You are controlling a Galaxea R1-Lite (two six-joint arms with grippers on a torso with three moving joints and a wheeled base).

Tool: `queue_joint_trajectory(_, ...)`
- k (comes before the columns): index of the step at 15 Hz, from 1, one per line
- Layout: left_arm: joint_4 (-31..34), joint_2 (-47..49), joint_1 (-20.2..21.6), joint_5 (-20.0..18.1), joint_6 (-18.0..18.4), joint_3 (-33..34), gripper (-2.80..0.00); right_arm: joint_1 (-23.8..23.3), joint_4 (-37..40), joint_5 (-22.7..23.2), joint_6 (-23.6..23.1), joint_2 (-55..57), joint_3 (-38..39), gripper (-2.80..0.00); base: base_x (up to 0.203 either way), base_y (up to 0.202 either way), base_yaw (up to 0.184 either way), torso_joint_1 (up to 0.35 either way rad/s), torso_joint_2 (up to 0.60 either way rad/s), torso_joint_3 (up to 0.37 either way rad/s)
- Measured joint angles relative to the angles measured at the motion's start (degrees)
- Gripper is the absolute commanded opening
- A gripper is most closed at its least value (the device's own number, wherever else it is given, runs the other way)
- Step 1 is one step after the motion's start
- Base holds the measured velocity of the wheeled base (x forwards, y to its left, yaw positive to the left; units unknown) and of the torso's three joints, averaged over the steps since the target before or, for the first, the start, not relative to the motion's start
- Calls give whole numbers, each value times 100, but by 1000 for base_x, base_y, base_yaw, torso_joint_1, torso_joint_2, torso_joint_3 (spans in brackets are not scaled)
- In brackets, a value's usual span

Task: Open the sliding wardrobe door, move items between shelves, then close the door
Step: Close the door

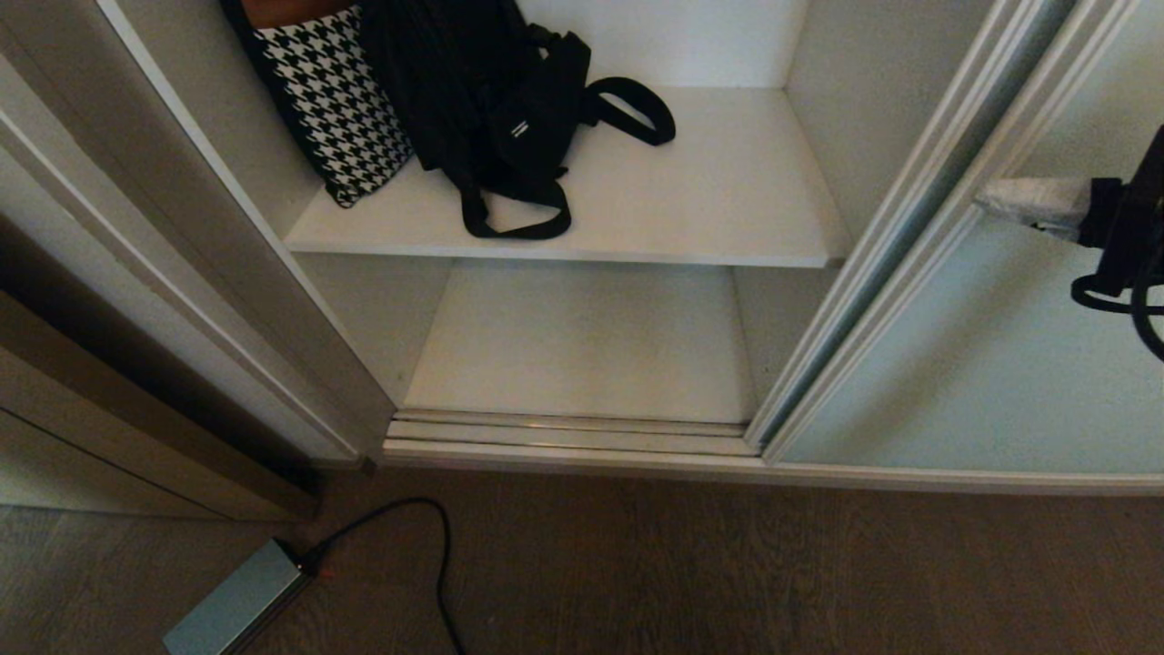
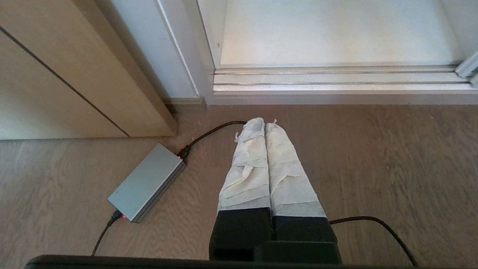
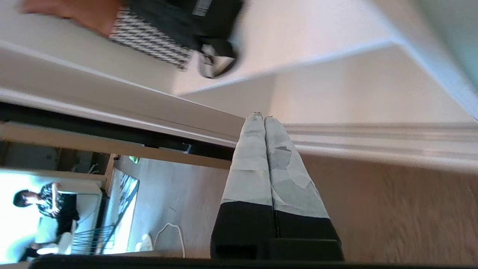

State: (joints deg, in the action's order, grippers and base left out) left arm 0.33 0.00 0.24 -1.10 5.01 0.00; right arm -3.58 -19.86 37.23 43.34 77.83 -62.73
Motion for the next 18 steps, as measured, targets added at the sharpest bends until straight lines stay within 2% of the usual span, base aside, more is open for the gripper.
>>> queue_joint_trajectory(3,0,0,5,2,-2,0,-280,-189,1,-492,-102,-306,61,-280,0,0,0,0,0,0)
queue_joint_trajectory(7,2,0,0,2,-2,0,-280,-198,7,-599,-388,-283,65,-280,0,0,0,0,0,0)
queue_joint_trajectory(12,0,0,0,0,0,0,-280,-65,-63,-1152,-740,52,1,-280,0,0,0,0,0,0)
queue_joint_trajectory(18,0,0,0,0,2,0,-280,58,-67,-1343,-858,417,-166,-280,0,0,0,0,0,0)
